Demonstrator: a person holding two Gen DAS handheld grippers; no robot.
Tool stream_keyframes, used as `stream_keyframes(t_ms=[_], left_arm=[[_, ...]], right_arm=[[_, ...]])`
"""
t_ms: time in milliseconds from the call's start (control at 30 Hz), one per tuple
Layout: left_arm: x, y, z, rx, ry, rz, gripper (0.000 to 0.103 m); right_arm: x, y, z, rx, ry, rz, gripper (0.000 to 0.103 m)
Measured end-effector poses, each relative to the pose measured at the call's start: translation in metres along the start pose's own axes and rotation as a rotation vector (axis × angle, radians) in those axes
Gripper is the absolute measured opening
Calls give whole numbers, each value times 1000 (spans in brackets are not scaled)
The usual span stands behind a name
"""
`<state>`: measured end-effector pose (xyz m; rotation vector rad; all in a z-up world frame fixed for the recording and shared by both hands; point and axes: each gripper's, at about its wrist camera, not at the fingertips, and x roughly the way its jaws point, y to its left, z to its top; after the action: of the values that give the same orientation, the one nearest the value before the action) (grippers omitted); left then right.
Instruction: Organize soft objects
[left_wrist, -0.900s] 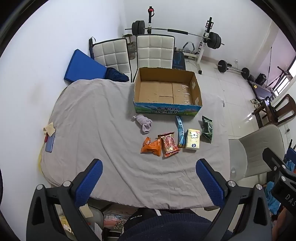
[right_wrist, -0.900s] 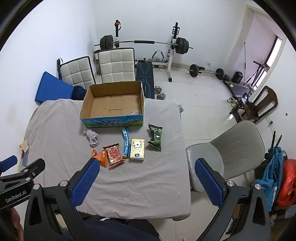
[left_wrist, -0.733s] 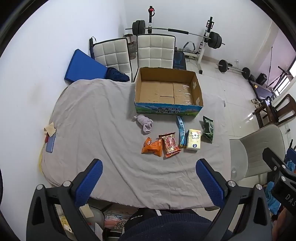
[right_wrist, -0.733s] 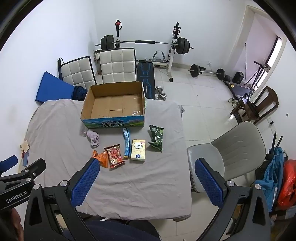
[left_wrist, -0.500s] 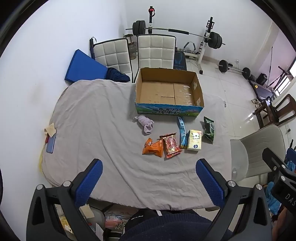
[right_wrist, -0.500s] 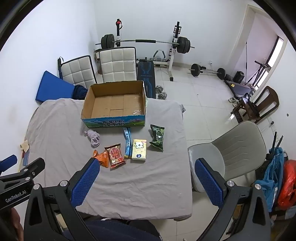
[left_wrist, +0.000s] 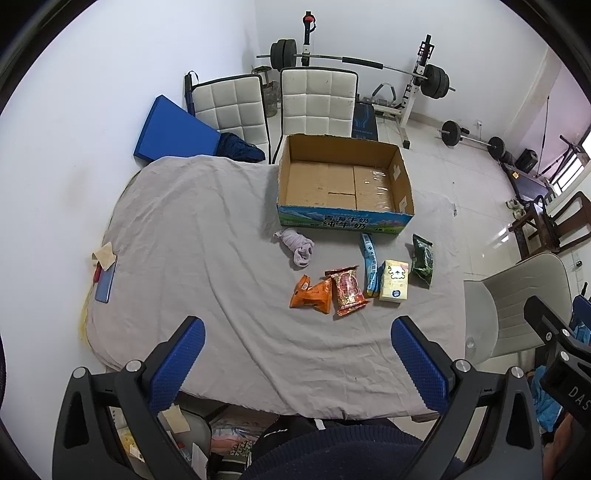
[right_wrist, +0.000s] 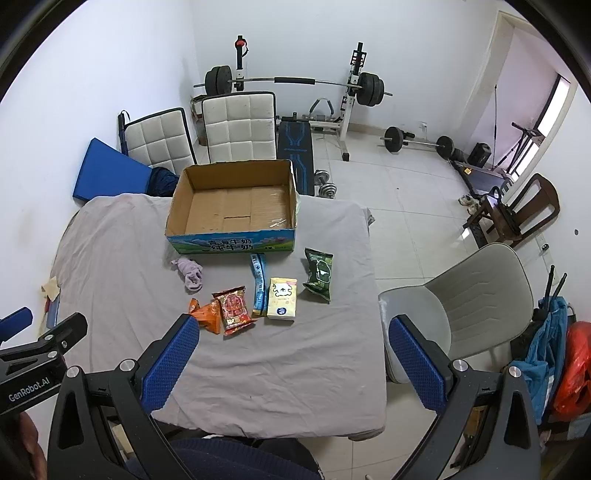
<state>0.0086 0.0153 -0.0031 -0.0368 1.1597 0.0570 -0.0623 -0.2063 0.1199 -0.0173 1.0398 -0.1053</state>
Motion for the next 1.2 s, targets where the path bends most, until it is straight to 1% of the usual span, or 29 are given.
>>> stream_keyframes(t_ms=[733,1200], left_arm=[[-2,0,5,10,-8,-5,103],[-10,-6,-2,18,-18,-9,103]], right_arm=[[6,8,8,-2,1,-1,103],[-5,-1,-1,11,-9,3,103]])
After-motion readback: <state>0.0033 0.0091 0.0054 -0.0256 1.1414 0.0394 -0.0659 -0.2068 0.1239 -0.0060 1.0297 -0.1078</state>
